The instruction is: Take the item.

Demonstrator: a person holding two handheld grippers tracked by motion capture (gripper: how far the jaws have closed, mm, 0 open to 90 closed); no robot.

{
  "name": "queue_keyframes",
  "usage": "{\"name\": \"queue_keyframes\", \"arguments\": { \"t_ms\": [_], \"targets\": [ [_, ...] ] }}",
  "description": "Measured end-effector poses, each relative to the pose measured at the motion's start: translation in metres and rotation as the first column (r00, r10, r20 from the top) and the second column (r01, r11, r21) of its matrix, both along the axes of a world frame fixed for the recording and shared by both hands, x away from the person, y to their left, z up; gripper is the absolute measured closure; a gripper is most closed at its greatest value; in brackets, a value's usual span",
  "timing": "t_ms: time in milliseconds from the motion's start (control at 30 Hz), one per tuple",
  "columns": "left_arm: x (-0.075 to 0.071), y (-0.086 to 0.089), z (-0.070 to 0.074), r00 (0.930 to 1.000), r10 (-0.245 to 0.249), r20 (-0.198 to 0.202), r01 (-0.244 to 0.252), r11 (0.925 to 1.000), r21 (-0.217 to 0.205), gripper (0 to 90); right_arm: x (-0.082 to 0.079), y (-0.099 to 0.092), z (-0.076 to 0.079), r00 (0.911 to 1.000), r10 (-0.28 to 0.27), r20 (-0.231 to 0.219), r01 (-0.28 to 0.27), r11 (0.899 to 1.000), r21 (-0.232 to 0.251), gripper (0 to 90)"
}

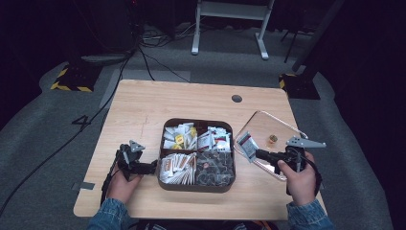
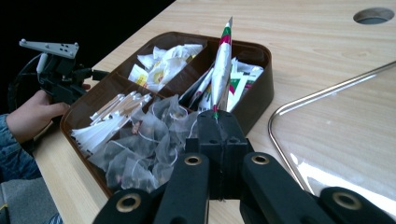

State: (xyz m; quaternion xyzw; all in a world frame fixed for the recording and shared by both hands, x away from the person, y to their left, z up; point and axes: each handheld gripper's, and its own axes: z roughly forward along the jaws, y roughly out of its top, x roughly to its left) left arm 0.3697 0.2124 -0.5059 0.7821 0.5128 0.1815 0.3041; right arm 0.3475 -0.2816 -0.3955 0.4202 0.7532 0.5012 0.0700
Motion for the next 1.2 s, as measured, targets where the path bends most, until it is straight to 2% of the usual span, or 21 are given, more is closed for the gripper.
{"name": "queue_keyframes", "arguments": {
  "t_ms": [200, 567, 833, 1033, 1200],
  "targets": [
    [0.001, 0.0, 0.0, 1.0, -0.004, 0.0, 0.004, 1.0, 0.002, 0.3, -0.007, -0.004, -0.008, 0.9998, -0.006, -0.02, 0.006, 1.0, -0.011, 90.0],
    [0.001, 0.0, 0.0, 1.0, -0.003, 0.0, 0.003, 1.0, 0.003, 0.3, -0.015, -0.007, -0.037, 0.9954, -0.004, -0.095, -0.002, 0.998, -0.062, 90.0],
    [0.001, 0.0, 0.0, 1.0, 0.0, 0.002, 0.0, 1.0, 0.003, 0.3, -0.02, -0.004, -0.053, 0.9892, 0.023, -0.144, -0.033, 0.997, -0.063, 90.0],
    [0.001, 0.0, 0.0, 1.0, 0.0, 0.002, 0.0, 1.0, 0.005, 0.6, -0.021, -0.001, -0.062, 0.9851, 0.037, -0.168, -0.049, 0.996, -0.069, 90.0],
    [0.001, 0.0, 0.0, 1.0, -0.001, 0.003, 0.0, 1.0, 0.005, 0.4, -0.023, 0.001, -0.063, 0.9854, 0.042, -0.165, -0.054, 0.996, -0.071, 89.3]
  ]
}}
